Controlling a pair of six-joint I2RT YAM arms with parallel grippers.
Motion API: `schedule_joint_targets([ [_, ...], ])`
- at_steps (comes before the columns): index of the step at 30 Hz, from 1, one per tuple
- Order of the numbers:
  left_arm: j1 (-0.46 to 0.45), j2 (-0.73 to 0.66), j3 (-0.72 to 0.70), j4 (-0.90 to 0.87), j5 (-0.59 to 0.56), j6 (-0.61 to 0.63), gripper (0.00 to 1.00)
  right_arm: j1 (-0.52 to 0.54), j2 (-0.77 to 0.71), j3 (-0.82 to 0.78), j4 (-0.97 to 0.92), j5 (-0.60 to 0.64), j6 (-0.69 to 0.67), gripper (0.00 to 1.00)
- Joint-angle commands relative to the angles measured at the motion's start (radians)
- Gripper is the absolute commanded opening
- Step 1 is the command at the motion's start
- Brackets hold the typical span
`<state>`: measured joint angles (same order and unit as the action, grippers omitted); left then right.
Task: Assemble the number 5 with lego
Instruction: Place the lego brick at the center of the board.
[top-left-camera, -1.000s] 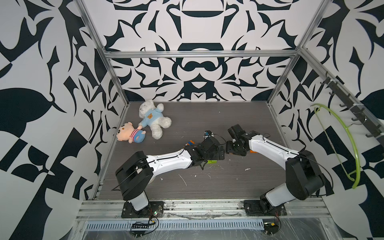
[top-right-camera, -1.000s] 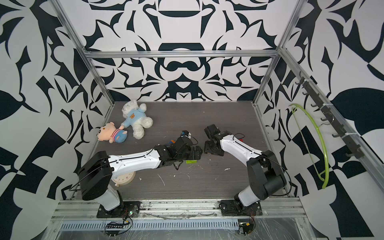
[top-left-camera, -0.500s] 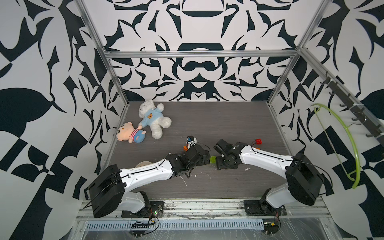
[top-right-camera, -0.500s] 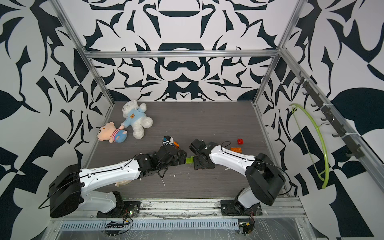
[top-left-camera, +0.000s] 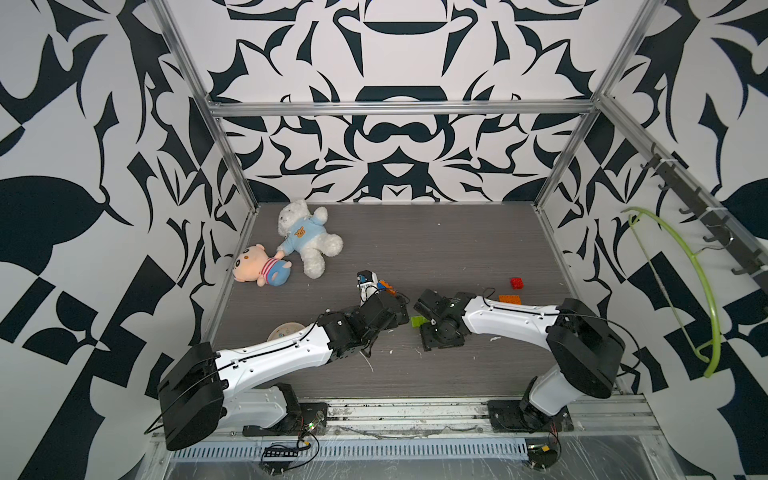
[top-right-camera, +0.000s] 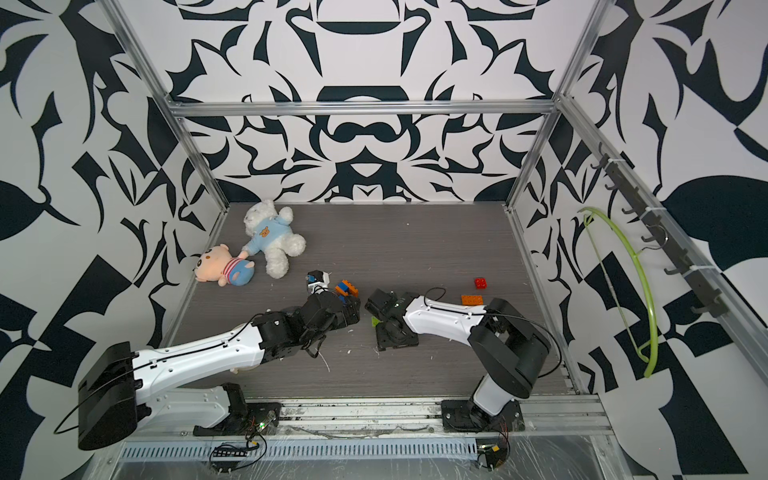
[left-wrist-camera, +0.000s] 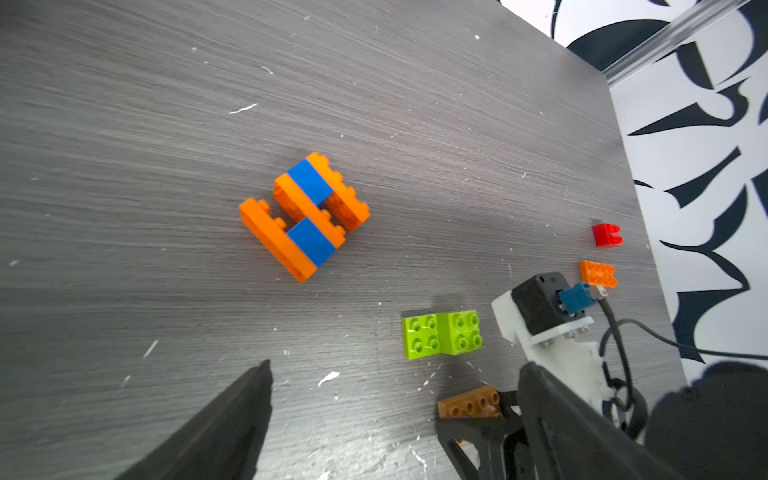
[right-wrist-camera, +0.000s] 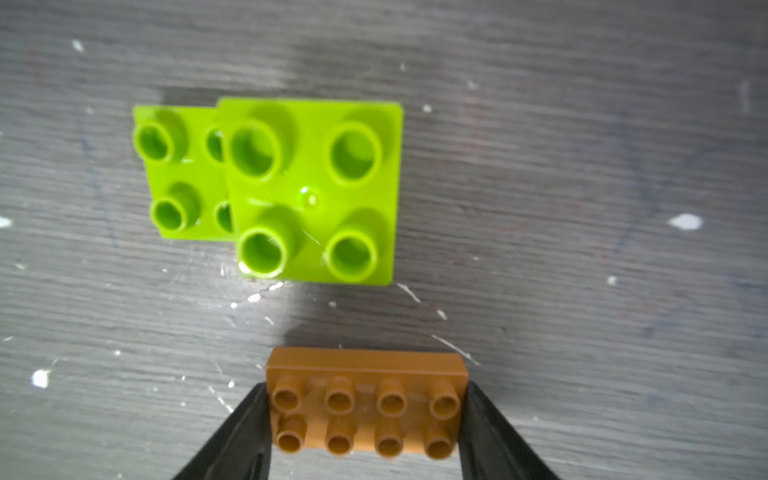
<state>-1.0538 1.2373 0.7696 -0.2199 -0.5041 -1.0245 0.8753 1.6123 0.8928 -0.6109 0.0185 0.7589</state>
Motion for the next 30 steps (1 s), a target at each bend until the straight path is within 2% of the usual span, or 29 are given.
schedule_joint_targets([
  [1, 0.003, -0.014, -0.015, -0.031, -0.032, -0.011, 0.99, 0.009, -0.005, 0.022, -0.004, 0.012, 0.028, 0.71],
  [10, 0.003, 0.011, 0.015, -0.017, -0.018, 0.024, 0.99, 0.008, -0.07, 0.044, -0.077, 0.089, 0.033, 0.86],
  [13, 0.003, 0.026, 0.033, 0.003, -0.001, 0.05, 0.99, -0.001, -0.147, 0.052, -0.142, 0.207, 0.039, 0.89],
  [15, 0.003, 0.046, 0.046, 0.033, 0.022, 0.07, 0.99, -0.038, -0.201, 0.049, -0.16, 0.239, 0.033, 0.89],
  [18, 0.003, 0.116, 0.085, 0.085, 0.069, 0.106, 0.99, -0.153, -0.262, 0.031, -0.164, 0.24, 0.009, 0.89],
  [23, 0.003, 0.262, 0.222, 0.126, 0.208, 0.174, 0.99, -0.389, -0.315, 0.019, -0.139, 0.188, -0.077, 0.88],
  [25, 0.003, 0.326, 0.276, 0.143, 0.275, 0.188, 0.99, -0.51, -0.316, 0.02, -0.117, 0.103, -0.116, 0.88],
  [30, 0.003, 0.457, 0.404, 0.142, 0.388, 0.221, 0.99, -0.71, -0.27, 0.065, -0.073, 0.031, -0.202, 0.87],
])
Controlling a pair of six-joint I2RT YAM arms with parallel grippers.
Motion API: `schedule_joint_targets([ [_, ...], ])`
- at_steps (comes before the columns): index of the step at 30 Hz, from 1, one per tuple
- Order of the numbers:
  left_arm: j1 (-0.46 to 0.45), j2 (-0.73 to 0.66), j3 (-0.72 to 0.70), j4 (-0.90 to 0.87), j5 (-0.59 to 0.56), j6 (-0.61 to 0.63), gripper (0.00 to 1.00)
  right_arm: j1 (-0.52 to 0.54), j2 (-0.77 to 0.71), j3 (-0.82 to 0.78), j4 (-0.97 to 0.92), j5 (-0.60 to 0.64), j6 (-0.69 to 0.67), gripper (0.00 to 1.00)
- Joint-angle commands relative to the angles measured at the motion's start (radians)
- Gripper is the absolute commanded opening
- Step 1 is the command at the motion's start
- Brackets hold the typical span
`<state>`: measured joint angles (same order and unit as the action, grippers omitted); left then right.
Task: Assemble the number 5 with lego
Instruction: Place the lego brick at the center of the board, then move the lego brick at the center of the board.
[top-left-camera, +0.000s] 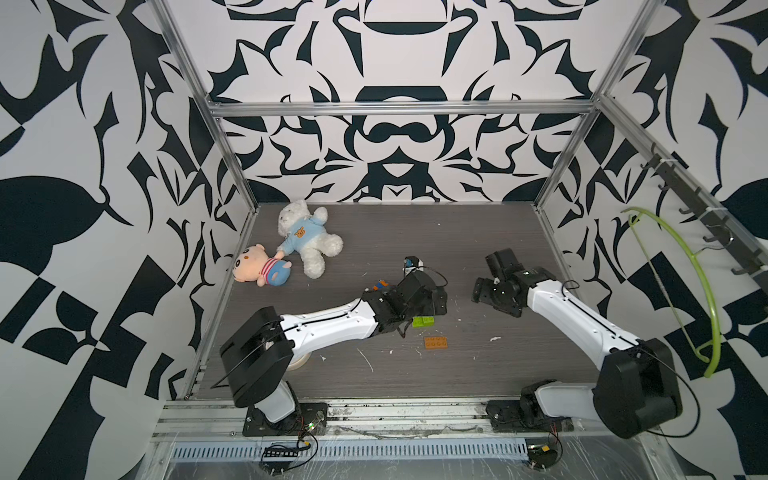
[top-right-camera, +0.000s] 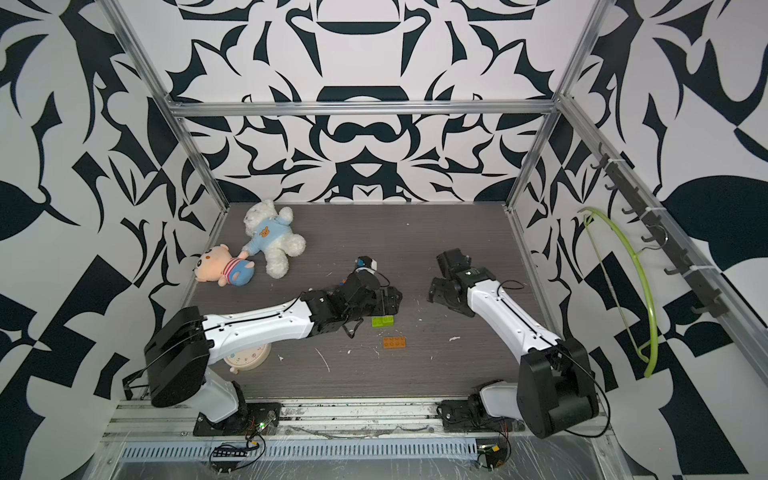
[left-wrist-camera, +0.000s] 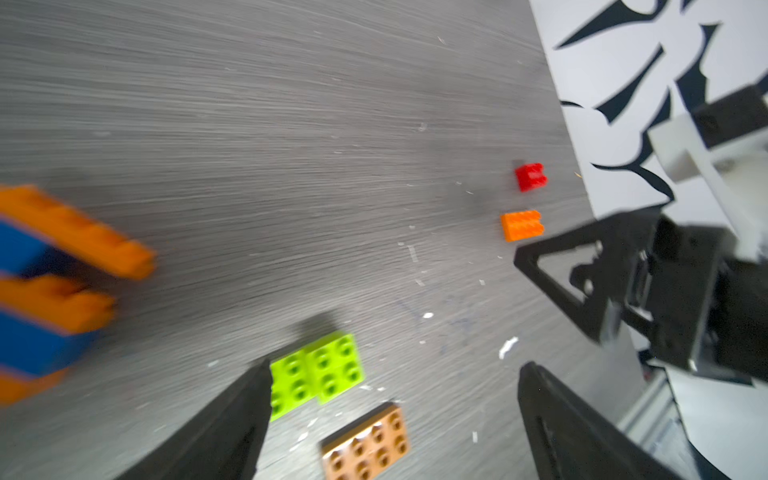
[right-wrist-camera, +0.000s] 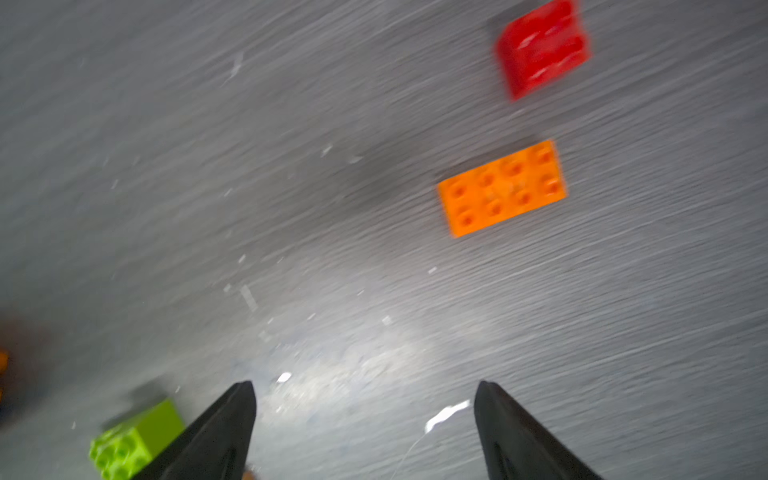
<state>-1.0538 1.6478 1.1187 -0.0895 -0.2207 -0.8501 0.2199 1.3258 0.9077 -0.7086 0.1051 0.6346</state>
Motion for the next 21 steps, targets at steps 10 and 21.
schedule_joint_targets([
  [10, 0.002, 0.259, 0.282, -0.031, 0.247, 0.084, 0.99, -0.315, 0.269, 0.185, 0.169, -0.175, -0.195, 0.84],
  [21, 0.002, 0.369, 0.395, -0.056, 0.328, 0.082, 0.99, -0.428, 0.492, 0.374, 0.152, -0.25, -0.308, 0.82],
])
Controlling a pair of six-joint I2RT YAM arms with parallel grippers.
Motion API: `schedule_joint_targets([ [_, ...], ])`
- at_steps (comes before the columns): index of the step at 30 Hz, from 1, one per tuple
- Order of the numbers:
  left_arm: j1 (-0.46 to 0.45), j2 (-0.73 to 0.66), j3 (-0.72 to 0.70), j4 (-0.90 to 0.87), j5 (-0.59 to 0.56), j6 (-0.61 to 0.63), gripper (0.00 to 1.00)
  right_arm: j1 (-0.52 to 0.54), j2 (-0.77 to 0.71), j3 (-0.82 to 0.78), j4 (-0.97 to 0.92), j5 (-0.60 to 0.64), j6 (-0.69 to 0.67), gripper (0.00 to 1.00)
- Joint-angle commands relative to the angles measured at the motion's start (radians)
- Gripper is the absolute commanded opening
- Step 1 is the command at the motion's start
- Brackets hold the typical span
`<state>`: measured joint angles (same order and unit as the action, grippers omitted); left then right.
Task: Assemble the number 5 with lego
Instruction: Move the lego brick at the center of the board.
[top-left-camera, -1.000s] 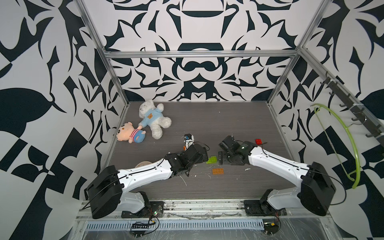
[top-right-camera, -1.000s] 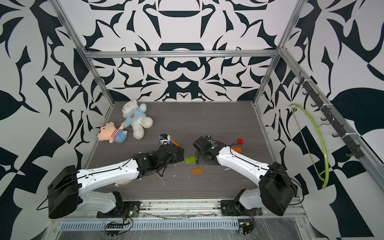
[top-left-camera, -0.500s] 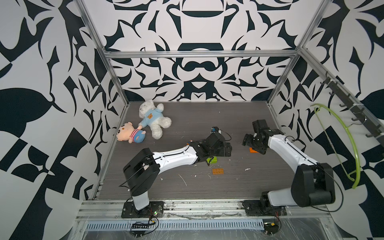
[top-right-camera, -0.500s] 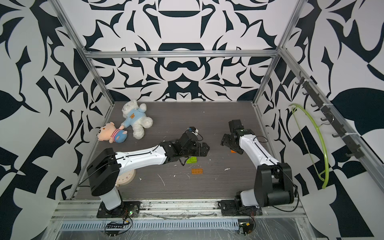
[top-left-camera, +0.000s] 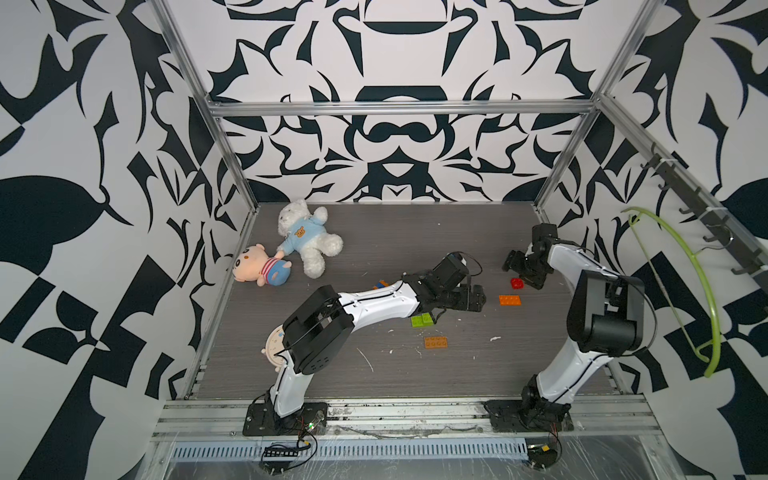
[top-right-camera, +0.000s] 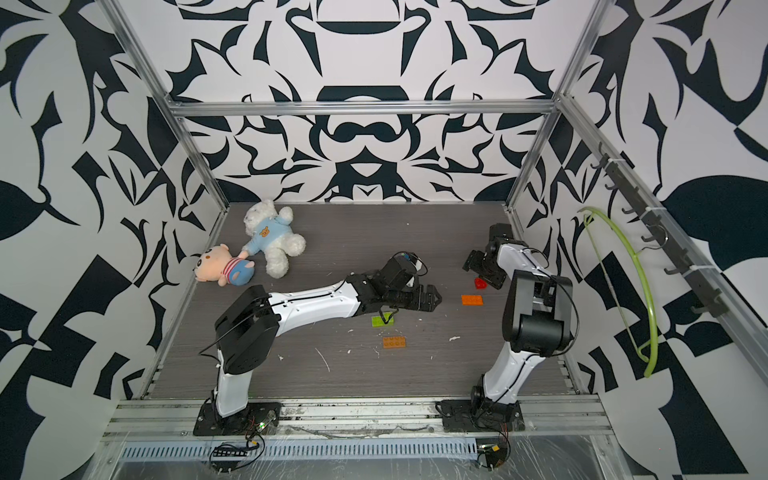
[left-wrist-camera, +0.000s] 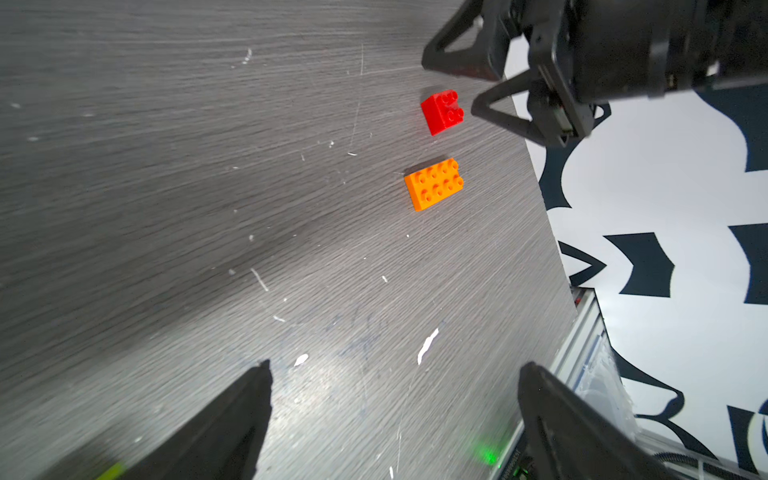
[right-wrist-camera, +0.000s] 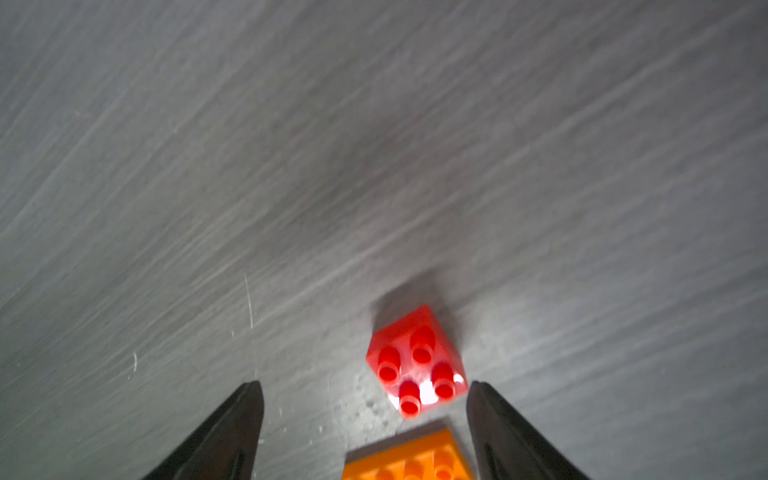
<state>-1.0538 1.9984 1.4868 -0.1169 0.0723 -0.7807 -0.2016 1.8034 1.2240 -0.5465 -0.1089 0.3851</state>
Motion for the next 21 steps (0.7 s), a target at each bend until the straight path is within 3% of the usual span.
schedule_joint_targets([
  [1, 0.002, 0.02, 0.028, -0.025, 0.037, 0.009, 0.99, -0.009, 0.04, 0.076, -0.024, -0.028, -0.058, 0.82],
  [14, 0.001, 0.022, 0.01, -0.017, 0.041, -0.002, 0.99, -0.014, 0.133, 0.125, -0.054, -0.043, -0.113, 0.8],
  [21, 0.001, 0.021, 0.011, -0.016, 0.038, -0.002, 0.99, -0.002, 0.132, 0.093, -0.068, -0.082, -0.09, 0.68],
])
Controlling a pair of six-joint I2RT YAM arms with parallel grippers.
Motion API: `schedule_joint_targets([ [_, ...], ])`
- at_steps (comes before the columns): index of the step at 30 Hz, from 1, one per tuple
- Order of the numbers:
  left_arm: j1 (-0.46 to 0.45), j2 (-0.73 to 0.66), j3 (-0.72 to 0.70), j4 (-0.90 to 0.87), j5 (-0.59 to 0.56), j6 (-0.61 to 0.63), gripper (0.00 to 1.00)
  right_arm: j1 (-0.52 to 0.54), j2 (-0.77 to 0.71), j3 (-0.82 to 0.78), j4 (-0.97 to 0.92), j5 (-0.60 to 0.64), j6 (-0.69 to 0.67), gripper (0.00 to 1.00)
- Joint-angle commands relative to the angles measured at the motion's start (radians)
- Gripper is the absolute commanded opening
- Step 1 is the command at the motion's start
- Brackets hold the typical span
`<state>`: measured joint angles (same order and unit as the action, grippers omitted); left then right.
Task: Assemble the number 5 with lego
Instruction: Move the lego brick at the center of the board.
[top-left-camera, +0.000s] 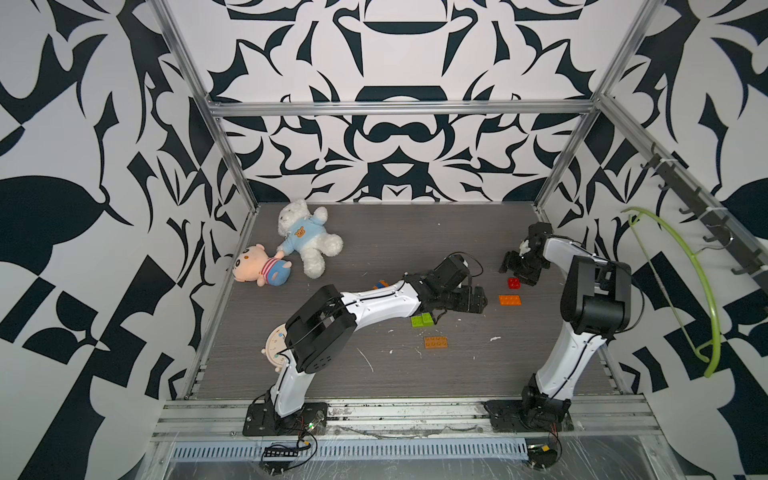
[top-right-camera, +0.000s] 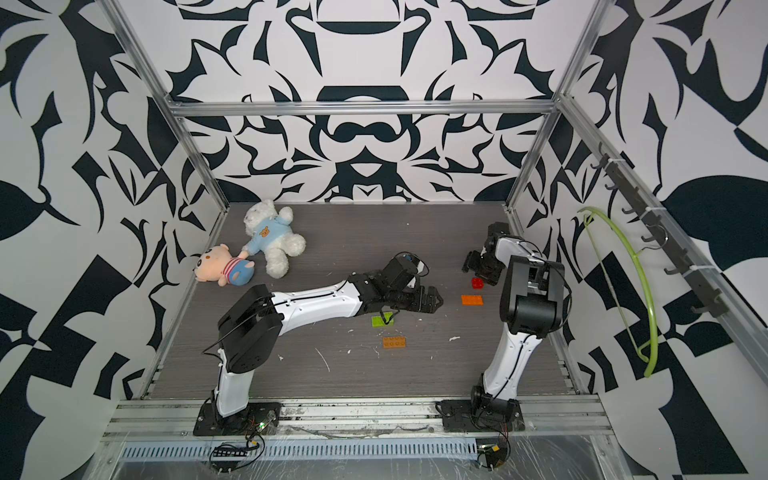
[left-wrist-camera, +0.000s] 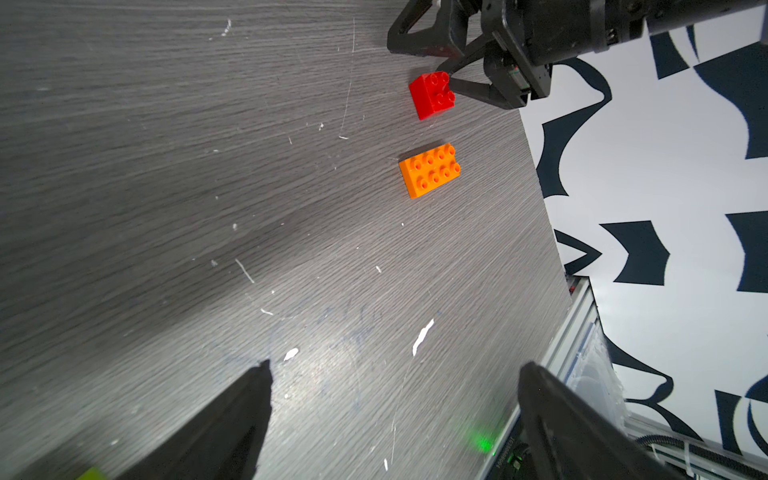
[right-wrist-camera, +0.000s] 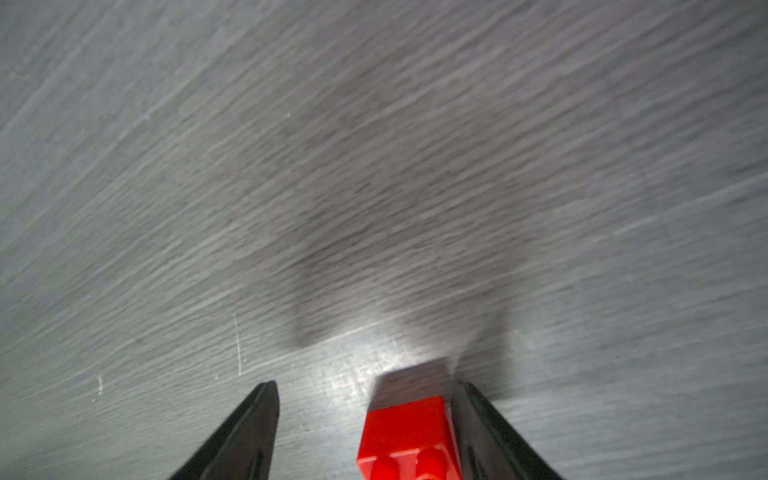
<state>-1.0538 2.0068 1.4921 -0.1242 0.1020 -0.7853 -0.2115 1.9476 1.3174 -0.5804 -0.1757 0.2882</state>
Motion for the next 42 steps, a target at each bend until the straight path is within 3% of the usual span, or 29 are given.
schedule_joint_targets([
  [1, 0.001, 0.011, 0.003, -0.009, 0.008, 0.003, 0.99, 0.013, -0.016, -0.004, -0.043, -0.005, 0.008, 0.68],
  [5, 0.002, 0.009, 0.001, -0.009, 0.004, 0.003, 0.99, 0.03, -0.027, -0.015, -0.077, 0.037, 0.006, 0.67],
  [11, 0.002, 0.007, 0.002, -0.012, 0.005, 0.001, 0.99, 0.047, -0.027, -0.022, -0.113, 0.098, 0.005, 0.56],
  [18, 0.002, -0.003, -0.01, -0.014, -0.01, -0.003, 0.99, 0.076, -0.037, -0.003, -0.139, 0.114, -0.007, 0.56],
  [29, 0.002, -0.013, -0.022, -0.013, -0.015, -0.011, 0.99, 0.089, -0.037, -0.005, -0.131, 0.125, -0.026, 0.44],
  [31, 0.002, -0.02, -0.03, -0.012, -0.027, -0.014, 0.99, 0.096, -0.048, -0.006, -0.136, 0.115, -0.027, 0.39],
  [42, 0.002, -0.186, -0.196, 0.015, -0.221, -0.021, 0.99, 0.25, -0.161, -0.084, -0.134, 0.097, 0.033, 0.37],
])
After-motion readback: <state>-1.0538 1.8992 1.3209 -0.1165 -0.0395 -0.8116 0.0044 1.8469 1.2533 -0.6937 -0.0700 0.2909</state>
